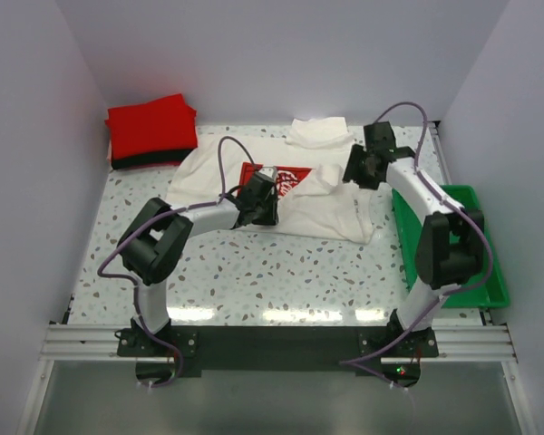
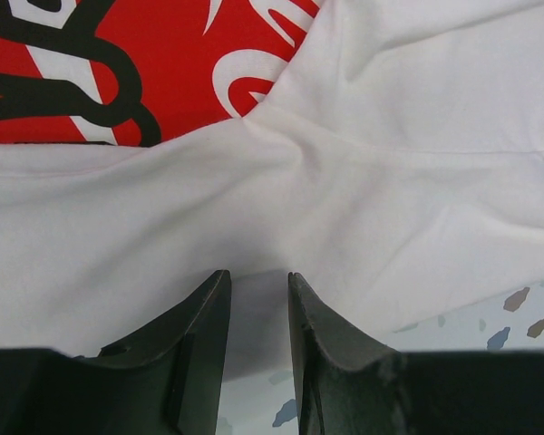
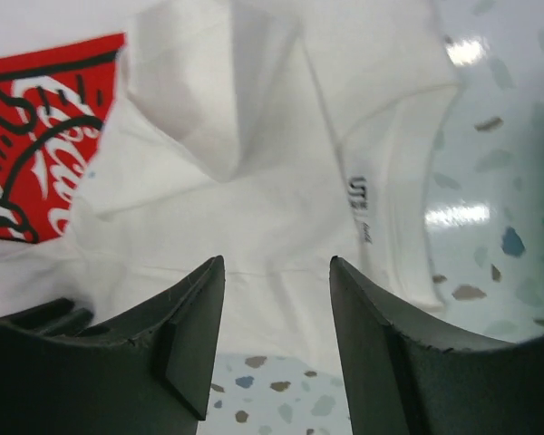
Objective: Fold and stack the t-shirts
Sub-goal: Fold the tshirt
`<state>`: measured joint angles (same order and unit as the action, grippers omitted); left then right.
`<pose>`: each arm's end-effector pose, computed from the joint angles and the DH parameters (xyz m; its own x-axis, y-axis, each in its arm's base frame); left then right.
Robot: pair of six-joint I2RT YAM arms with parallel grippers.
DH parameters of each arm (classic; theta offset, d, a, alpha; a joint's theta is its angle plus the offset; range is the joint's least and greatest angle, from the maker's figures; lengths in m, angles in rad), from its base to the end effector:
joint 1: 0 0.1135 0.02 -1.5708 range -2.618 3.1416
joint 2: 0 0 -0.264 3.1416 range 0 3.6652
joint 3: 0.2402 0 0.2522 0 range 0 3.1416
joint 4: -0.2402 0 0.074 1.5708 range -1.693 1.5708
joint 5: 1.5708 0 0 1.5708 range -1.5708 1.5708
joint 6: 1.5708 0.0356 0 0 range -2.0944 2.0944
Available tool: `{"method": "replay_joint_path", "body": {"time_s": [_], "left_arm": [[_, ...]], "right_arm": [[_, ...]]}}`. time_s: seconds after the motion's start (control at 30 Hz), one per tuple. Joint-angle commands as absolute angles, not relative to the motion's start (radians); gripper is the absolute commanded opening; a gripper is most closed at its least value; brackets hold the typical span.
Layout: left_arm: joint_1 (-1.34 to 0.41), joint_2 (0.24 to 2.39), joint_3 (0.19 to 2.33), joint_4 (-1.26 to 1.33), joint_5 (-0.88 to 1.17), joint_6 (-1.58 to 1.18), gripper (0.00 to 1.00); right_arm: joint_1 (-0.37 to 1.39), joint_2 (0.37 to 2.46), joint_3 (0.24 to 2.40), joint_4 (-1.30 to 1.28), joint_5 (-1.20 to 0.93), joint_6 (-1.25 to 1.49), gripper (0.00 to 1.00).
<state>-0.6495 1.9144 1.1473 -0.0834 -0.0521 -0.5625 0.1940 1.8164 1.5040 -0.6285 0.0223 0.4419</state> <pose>0.3190 -0.2400 0.1529 -0.8139 -0.0507 -0.5789 0.1686 0.9328 -0.3187 0.3929 0.0764 0.2628 -0.7937 0.2798 -0.5402 0.1765 0.9557 0.2356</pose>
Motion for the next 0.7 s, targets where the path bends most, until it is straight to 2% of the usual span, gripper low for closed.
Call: {"method": "replay_joint_path", "body": {"time_s": [0.0,0.13,0.37,0.47,0.5,0.53,0.6,0.67], "left_arm": [[-0.649,1.850,1.164,-0.106,-0.090,-0.578,0.37],[-0.631,1.830,1.160,-0.106,-0.089,-0.594,0.37],[-0.620,1.838,1.167,-0.112,-0.101,-0.603,0.37],[-0.617,1.847,1.166,-0.117,-0.110,-0.601,0.37],[-0.615,1.847,1.166,-0.124,-0.117,-0.603,0.37],[-0.614,1.850,1.161,-0.129,-0.132,-0.604,0.37],[-0.614,1.852,1.155,-0.132,-0.144,-0.615,0.37],[-0.611,1.850,1.140,-0.133,-0.153,-0.624,0.37]], "right_arm": [[0.179,1.683,1.274,-0.611,0.114,0.492,0.53],[0.178,1.597,1.057,-0.548,0.138,0.503,0.53],[0.179,1.571,0.951,-0.482,0.110,0.518,0.53],[0.178,1.578,0.946,-0.485,0.126,0.523,0.31],[0.178,1.575,0.945,-0.491,0.136,0.525,0.17],[0.178,1.563,0.943,-0.506,0.147,0.525,0.11],[0.176,1.545,0.943,-0.540,0.189,0.519,0.01],[0.170,1.514,0.942,-0.567,0.222,0.514,0.00]]}}
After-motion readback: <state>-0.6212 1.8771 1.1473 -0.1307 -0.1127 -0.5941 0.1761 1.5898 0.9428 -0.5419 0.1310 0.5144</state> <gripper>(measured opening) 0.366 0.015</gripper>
